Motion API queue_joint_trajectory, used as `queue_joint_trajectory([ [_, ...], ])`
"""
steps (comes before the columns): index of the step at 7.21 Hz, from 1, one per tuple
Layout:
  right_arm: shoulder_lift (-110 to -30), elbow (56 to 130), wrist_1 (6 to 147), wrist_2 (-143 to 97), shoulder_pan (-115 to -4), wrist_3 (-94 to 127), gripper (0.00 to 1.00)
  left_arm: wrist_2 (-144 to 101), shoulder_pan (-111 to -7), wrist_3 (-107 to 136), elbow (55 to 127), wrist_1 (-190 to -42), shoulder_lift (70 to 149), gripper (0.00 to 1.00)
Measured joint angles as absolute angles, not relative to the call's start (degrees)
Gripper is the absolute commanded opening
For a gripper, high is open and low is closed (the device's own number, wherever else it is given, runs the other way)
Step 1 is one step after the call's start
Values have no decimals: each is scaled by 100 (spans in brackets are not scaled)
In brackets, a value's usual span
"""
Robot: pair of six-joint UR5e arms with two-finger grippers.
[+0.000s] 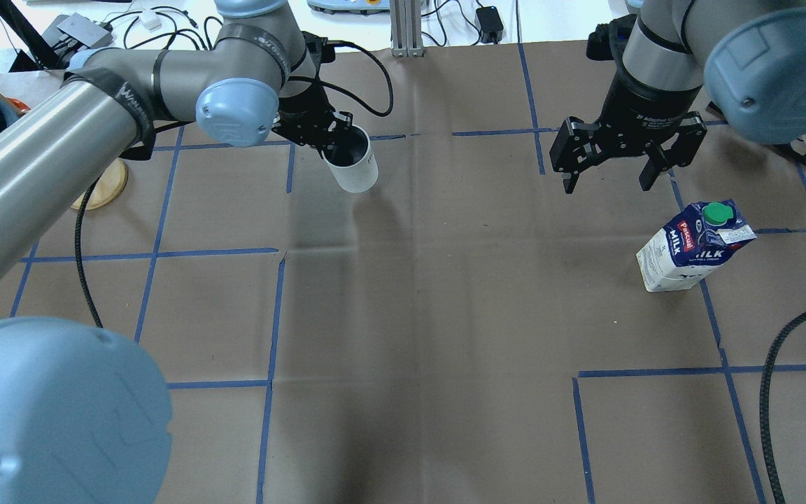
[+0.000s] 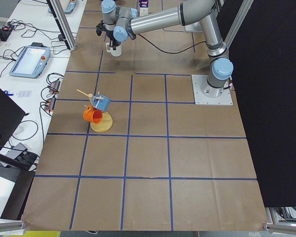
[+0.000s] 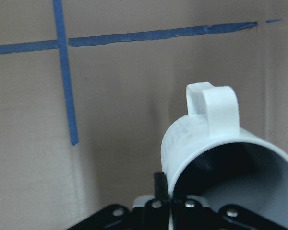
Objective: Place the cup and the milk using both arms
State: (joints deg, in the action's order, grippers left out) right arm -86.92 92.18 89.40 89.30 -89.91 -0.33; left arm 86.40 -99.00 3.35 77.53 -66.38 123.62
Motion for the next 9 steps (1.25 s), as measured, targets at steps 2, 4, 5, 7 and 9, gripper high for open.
queue_joint_trajectory([
  [2, -8692, 9220, 8946, 8930, -8991, -33, 100, 8663, -10074, 401, 7396, -6819, 12651, 0],
  [4, -8693, 9215, 8947, 8930, -8991, -28, 100, 8662, -10148, 412, 7280, -6860, 12806, 0],
  [5, -8692, 9210, 8947, 8930, -8987, -31, 100, 8672, -10158, 412, 7257, -6899, 12836, 1],
  [7, -8692, 9201, 8947, 8930, -8977, -38, 100, 8697, -10167, 413, 7245, -6986, 12870, 3],
  [9, -8691, 9192, 8947, 8932, -8944, -73, 100, 8699, -10169, 413, 7240, -6990, 12916, 4],
])
